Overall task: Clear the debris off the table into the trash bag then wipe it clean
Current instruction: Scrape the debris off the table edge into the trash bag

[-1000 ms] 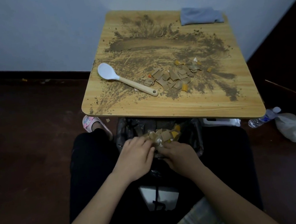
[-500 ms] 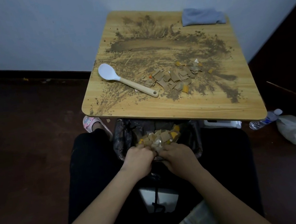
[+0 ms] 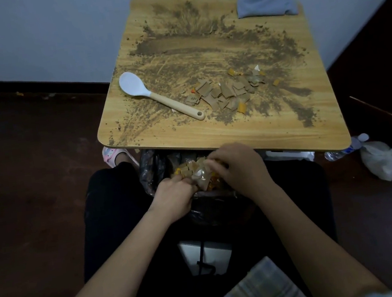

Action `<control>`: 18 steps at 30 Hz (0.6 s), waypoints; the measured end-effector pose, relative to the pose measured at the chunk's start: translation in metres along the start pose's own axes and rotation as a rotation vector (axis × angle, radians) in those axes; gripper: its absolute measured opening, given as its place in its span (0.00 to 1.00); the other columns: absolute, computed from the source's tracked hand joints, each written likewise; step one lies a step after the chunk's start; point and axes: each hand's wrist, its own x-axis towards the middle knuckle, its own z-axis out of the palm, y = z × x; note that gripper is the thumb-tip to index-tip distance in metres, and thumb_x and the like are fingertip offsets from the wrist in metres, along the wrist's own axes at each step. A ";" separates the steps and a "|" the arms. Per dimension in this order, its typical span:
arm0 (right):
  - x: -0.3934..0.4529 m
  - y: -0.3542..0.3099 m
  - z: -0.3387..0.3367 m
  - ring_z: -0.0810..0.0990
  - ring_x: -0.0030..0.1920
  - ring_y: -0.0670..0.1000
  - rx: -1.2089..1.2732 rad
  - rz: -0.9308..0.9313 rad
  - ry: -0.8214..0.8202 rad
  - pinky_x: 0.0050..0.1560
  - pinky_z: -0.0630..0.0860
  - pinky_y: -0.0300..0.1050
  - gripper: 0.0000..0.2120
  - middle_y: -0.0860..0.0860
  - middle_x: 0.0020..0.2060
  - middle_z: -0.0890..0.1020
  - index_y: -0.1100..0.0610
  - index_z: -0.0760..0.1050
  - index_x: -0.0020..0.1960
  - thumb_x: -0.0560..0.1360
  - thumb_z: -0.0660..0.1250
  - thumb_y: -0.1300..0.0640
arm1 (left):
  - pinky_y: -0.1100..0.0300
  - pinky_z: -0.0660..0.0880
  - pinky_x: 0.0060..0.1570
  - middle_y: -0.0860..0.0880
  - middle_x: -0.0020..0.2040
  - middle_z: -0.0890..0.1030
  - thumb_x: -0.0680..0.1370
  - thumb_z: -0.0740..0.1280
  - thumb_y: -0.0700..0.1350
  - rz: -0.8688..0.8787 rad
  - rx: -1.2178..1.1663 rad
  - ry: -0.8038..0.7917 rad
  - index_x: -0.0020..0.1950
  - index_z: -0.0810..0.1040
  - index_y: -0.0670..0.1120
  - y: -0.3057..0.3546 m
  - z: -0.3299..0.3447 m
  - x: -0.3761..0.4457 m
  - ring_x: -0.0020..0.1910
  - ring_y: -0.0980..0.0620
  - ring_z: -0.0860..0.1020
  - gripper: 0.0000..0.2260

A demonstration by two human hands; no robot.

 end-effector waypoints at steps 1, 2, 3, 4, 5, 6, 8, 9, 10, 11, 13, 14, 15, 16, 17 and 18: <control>0.011 -0.001 0.000 0.78 0.45 0.54 -0.005 0.007 0.023 0.46 0.74 0.51 0.15 0.52 0.42 0.83 0.55 0.83 0.49 0.79 0.62 0.47 | 0.56 0.70 0.50 0.52 0.59 0.76 0.79 0.58 0.46 0.002 0.004 -0.003 0.60 0.77 0.51 0.000 0.000 0.001 0.60 0.48 0.72 0.13; 0.024 -0.003 0.000 0.78 0.45 0.53 -0.002 0.009 0.059 0.46 0.74 0.51 0.15 0.51 0.43 0.83 0.55 0.83 0.50 0.80 0.61 0.48 | 0.56 0.70 0.50 0.52 0.59 0.76 0.79 0.58 0.46 0.005 0.011 -0.007 0.60 0.77 0.51 0.000 0.000 0.001 0.60 0.48 0.72 0.13; 0.037 -0.006 0.001 0.78 0.46 0.53 0.017 0.019 0.096 0.47 0.74 0.51 0.15 0.51 0.44 0.83 0.55 0.83 0.51 0.80 0.61 0.48 | 0.56 0.70 0.50 0.52 0.59 0.76 0.78 0.58 0.46 0.008 0.016 -0.013 0.60 0.77 0.51 0.000 0.000 0.001 0.60 0.48 0.72 0.13; 0.052 -0.009 0.002 0.78 0.47 0.52 0.043 0.025 0.136 0.48 0.74 0.50 0.14 0.51 0.45 0.83 0.55 0.83 0.52 0.80 0.61 0.49 | 0.55 0.70 0.49 0.52 0.58 0.76 0.78 0.58 0.45 0.010 0.018 -0.023 0.60 0.77 0.51 0.001 0.000 0.002 0.60 0.48 0.72 0.13; 0.067 -0.013 0.004 0.77 0.48 0.52 0.057 0.026 0.164 0.48 0.73 0.48 0.13 0.51 0.45 0.82 0.55 0.82 0.54 0.80 0.62 0.50 | 0.56 0.70 0.49 0.52 0.58 0.76 0.78 0.58 0.45 0.012 0.017 -0.030 0.59 0.77 0.50 0.000 0.000 0.003 0.59 0.47 0.72 0.13; 0.080 -0.016 0.006 0.76 0.49 0.53 0.052 0.028 0.182 0.47 0.71 0.46 0.13 0.51 0.46 0.81 0.54 0.82 0.55 0.80 0.62 0.50 | 0.56 0.69 0.48 0.51 0.58 0.76 0.78 0.58 0.45 0.020 0.019 -0.035 0.59 0.77 0.50 0.001 0.000 0.003 0.59 0.47 0.72 0.13; 0.112 -0.022 0.012 0.74 0.51 0.53 0.007 0.028 0.182 0.46 0.66 0.45 0.13 0.51 0.49 0.79 0.54 0.79 0.60 0.80 0.61 0.52 | 0.55 0.69 0.47 0.50 0.57 0.76 0.78 0.58 0.44 0.023 0.017 -0.043 0.59 0.77 0.49 -0.002 0.002 0.005 0.59 0.47 0.72 0.13; 0.126 -0.024 0.014 0.73 0.53 0.54 -0.019 0.033 0.180 0.46 0.65 0.45 0.14 0.52 0.52 0.77 0.54 0.78 0.62 0.81 0.60 0.52 | 0.55 0.69 0.47 0.50 0.57 0.76 0.78 0.58 0.44 0.030 0.013 -0.044 0.59 0.77 0.49 -0.003 0.002 0.005 0.59 0.47 0.71 0.13; 0.137 -0.024 0.016 0.72 0.56 0.54 -0.041 0.044 0.181 0.49 0.65 0.46 0.15 0.52 0.54 0.76 0.54 0.76 0.64 0.81 0.59 0.52 | 0.55 0.68 0.47 0.50 0.57 0.76 0.78 0.58 0.44 0.040 0.013 -0.047 0.59 0.77 0.49 -0.003 0.003 0.005 0.59 0.47 0.71 0.13; 0.150 -0.025 0.019 0.70 0.58 0.55 -0.061 0.055 0.174 0.52 0.66 0.47 0.16 0.53 0.57 0.75 0.54 0.74 0.66 0.81 0.58 0.52 | 0.55 0.68 0.47 0.50 0.57 0.77 0.78 0.58 0.44 0.041 0.013 -0.051 0.58 0.78 0.50 -0.006 0.004 0.006 0.59 0.47 0.71 0.13; 0.167 -0.025 0.023 0.68 0.61 0.57 -0.123 0.081 0.139 0.58 0.66 0.50 0.17 0.55 0.60 0.73 0.55 0.71 0.68 0.81 0.57 0.52 | 0.55 0.67 0.47 0.50 0.56 0.77 0.77 0.58 0.44 0.045 0.010 -0.058 0.57 0.78 0.50 -0.008 0.006 0.006 0.59 0.47 0.71 0.13; 0.175 -0.025 0.025 0.68 0.62 0.58 -0.155 0.084 0.115 0.60 0.65 0.51 0.18 0.55 0.61 0.73 0.56 0.71 0.68 0.82 0.57 0.51 | 0.55 0.67 0.47 0.50 0.56 0.77 0.77 0.58 0.43 0.046 0.005 -0.060 0.57 0.78 0.50 -0.011 0.007 0.007 0.58 0.47 0.71 0.12; 0.180 -0.025 0.025 0.68 0.62 0.58 -0.181 0.081 0.094 0.60 0.64 0.52 0.18 0.56 0.61 0.73 0.57 0.71 0.67 0.82 0.57 0.50 | 0.55 0.67 0.47 0.50 0.56 0.77 0.77 0.58 0.43 0.048 0.001 -0.060 0.57 0.78 0.50 -0.012 0.007 0.008 0.58 0.47 0.71 0.12; 0.185 -0.025 0.026 0.68 0.62 0.58 -0.201 0.069 0.082 0.59 0.64 0.52 0.18 0.56 0.60 0.73 0.57 0.72 0.66 0.82 0.56 0.49 | 0.55 0.67 0.47 0.50 0.55 0.77 0.77 0.58 0.43 0.051 -0.002 -0.057 0.57 0.78 0.50 -0.014 0.007 0.009 0.58 0.47 0.71 0.13; 0.188 -0.026 0.026 0.68 0.61 0.58 -0.220 0.049 0.077 0.57 0.64 0.52 0.17 0.56 0.58 0.74 0.57 0.74 0.64 0.82 0.57 0.49 | 0.55 0.67 0.47 0.50 0.55 0.77 0.77 0.58 0.43 0.054 -0.005 -0.053 0.57 0.78 0.50 -0.015 0.007 0.010 0.58 0.47 0.71 0.13; 0.191 -0.027 0.027 0.68 0.61 0.58 -0.241 0.024 0.071 0.57 0.63 0.51 0.17 0.56 0.57 0.75 0.57 0.75 0.63 0.81 0.58 0.48 | 0.55 0.67 0.47 0.51 0.56 0.77 0.77 0.59 0.43 0.053 -0.010 -0.050 0.58 0.78 0.50 -0.017 0.007 0.011 0.58 0.47 0.71 0.13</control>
